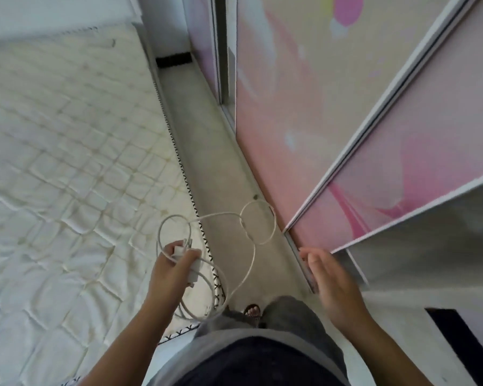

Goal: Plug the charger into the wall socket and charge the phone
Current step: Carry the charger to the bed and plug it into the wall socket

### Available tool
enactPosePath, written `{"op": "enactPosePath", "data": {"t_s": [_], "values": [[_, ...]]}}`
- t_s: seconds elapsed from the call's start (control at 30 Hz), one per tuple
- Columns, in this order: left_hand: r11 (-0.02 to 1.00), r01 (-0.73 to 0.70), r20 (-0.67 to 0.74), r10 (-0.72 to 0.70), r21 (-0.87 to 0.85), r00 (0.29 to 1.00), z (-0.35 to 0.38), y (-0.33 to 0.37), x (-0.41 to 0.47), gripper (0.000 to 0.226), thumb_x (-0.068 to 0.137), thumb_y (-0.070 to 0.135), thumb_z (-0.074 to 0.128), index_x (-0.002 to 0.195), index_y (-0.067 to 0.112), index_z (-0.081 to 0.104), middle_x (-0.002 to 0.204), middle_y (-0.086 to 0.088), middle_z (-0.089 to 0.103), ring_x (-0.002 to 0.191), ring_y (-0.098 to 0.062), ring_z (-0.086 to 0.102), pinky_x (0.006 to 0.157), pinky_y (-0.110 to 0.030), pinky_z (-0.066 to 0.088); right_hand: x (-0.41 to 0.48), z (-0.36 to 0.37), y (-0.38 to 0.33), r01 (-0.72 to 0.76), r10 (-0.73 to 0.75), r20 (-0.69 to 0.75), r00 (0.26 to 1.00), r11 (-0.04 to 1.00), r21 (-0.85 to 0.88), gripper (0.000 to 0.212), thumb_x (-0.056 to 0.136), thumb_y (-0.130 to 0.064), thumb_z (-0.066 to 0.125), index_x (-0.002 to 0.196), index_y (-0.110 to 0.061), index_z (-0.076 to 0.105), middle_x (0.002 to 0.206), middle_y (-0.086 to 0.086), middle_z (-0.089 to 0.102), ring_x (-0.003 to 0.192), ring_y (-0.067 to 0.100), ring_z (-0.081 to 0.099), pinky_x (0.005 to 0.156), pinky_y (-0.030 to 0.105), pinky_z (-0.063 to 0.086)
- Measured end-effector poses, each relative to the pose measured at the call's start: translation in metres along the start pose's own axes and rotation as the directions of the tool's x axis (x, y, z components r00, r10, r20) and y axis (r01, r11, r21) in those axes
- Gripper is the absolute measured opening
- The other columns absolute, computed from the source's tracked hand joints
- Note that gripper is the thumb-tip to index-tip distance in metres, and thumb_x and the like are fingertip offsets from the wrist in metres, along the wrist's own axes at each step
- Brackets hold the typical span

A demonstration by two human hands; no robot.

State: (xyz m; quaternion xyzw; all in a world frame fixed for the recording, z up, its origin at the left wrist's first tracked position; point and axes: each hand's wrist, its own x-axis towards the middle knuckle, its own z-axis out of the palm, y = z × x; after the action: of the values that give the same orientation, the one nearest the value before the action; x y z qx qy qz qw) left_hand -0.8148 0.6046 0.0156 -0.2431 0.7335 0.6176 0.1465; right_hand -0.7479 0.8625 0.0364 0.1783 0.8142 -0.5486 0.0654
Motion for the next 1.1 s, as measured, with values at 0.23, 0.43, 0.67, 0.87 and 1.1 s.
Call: {"op": "enactPosePath", "data": {"t_s": [0.23, 0.43, 0.67, 0.87, 1.1], "values": [[0.986, 0.118, -0.259, -0.144, -0.116, 0.955, -0.003, 0.017, 0.053, 0.04, 0.069, 0.032, 0.066, 0.105, 0.016, 0.059, 0.073, -0.006, 0.061, 0.058, -0.018, 0.055, 0.043, -0.026, 0.043, 0.144, 0.01, -0.037, 0.058, -0.033, 0.261, 0.965, 0.994, -0.087, 0.039, 0.082, -0.055, 0.033, 0.106, -0.036, 0.058, 0.11, -0.018, 0.061, 0.101, -0.015, 0.051, 0.081, 0.003, 0.037], [0.977, 0.069, -0.383, -0.144, -0.202, 0.912, 0.026, 0.074, 0.127, 0.026, 0.072, 0.028, 0.067, 0.095, 0.018, 0.06, 0.072, -0.006, 0.06, 0.062, -0.021, 0.053, 0.053, -0.034, 0.044, 0.288, 0.029, -0.097, 0.149, -0.121, 0.404, 0.907, 0.988, -0.037, 0.044, 0.084, -0.057, 0.034, 0.109, -0.03, 0.059, 0.111, -0.018, 0.062, 0.104, -0.006, 0.054, 0.092, 0.023, 0.043], [0.961, 0.062, -0.47, -0.187, -0.27, 0.863, 0.034, 0.129, 0.202, 0.015, 0.078, 0.02, 0.066, 0.092, 0.02, 0.06, 0.07, -0.006, 0.06, 0.057, -0.019, 0.053, 0.046, -0.031, 0.045, 0.387, 0.069, -0.144, 0.15, -0.133, 0.479, 0.868, 0.989, 0.002, 0.038, 0.089, -0.048, 0.038, 0.109, -0.024, 0.06, 0.108, -0.013, 0.063, 0.101, -0.005, 0.055, 0.091, 0.025, 0.045], [0.944, 0.098, -0.428, -0.233, -0.314, 0.873, 0.021, 0.173, 0.3, 0.019, 0.079, 0.021, 0.065, 0.096, 0.018, 0.06, 0.074, -0.01, 0.062, 0.059, -0.022, 0.056, 0.045, -0.031, 0.046, 0.473, 0.095, -0.176, 0.139, -0.116, 0.455, 0.883, 0.99, -0.018, 0.052, 0.08, -0.061, 0.035, 0.11, -0.026, 0.059, 0.109, -0.016, 0.062, 0.102, -0.006, 0.055, 0.089, 0.022, 0.044], [0.975, 0.056, -0.365, -0.132, -0.213, 0.922, -0.027, 0.251, 0.424, 0.012, 0.078, 0.023, 0.065, 0.089, 0.021, 0.061, 0.068, -0.007, 0.061, 0.056, -0.02, 0.054, 0.045, -0.031, 0.045, 0.567, 0.136, -0.243, 0.147, -0.114, 0.421, 0.9, 0.988, -0.048, 0.044, 0.074, -0.066, 0.033, 0.102, -0.041, 0.058, 0.109, -0.023, 0.061, 0.101, -0.015, 0.052, 0.084, 0.01, 0.042]]}}
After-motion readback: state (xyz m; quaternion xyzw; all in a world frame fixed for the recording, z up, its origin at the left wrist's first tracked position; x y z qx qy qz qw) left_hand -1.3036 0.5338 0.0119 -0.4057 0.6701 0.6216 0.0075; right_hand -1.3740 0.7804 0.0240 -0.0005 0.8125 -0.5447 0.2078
